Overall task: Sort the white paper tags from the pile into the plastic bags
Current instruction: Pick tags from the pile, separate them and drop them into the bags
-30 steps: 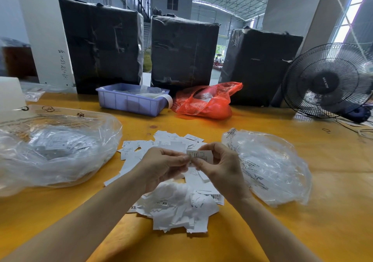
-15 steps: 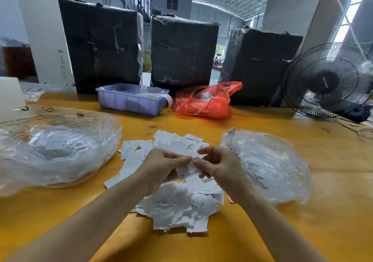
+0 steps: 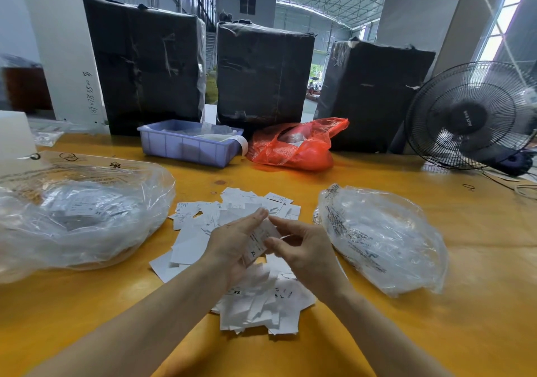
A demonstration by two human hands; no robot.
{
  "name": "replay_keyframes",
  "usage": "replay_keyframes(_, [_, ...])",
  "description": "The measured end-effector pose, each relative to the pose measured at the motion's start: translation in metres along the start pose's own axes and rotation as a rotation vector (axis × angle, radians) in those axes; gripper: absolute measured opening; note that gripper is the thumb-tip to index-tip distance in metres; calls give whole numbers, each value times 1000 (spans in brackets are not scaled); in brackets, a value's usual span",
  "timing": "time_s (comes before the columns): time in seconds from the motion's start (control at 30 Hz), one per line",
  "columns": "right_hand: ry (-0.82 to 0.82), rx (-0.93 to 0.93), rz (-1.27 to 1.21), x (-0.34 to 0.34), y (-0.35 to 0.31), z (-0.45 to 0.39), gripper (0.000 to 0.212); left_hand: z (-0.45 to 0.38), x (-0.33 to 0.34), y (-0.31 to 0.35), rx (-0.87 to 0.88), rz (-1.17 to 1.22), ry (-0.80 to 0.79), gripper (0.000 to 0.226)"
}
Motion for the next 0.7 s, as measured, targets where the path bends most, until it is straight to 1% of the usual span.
replay_keyframes(0.1, [107, 47, -128, -9, 0, -3, 19, 2, 0, 3, -20, -13, -56, 24])
replay_keyframes(0.17, [135, 59, -145, -14, -1, -4, 11, 2, 0, 3, -46, -57, -97, 17])
replay_keyframes(0.23, [137, 67, -113, -17, -2, -6, 13, -1, -1, 3, -36, -151, -100, 12])
replay_keyframes(0.3, [111, 97, -71, -20, 0, -7, 17, -4, -3, 3, 11, -242, -62, 9])
replay_keyframes(0.4, [90, 183, -99, -23, 5, -8, 12, -5, -6, 5, 43, -294, -32, 9])
replay_keyframes(0.57, [198, 285, -202, -30, 10, -10, 6, -1, -6, 5, -31, -422, -127, 23])
replay_keyframes(0.7, [231, 333, -217, -32, 12, -9, 4, -4, -9, 9, -36, -522, -145, 16])
Point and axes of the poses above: each hand's wrist, its own z-axis away from the middle knuckle, its own x-axis out of the palm, y = z × x, the point moved 2 cm from there along -z, towards the middle knuckle, and after that the axes turned 5 degrees about -x, right-handed, at the moved point
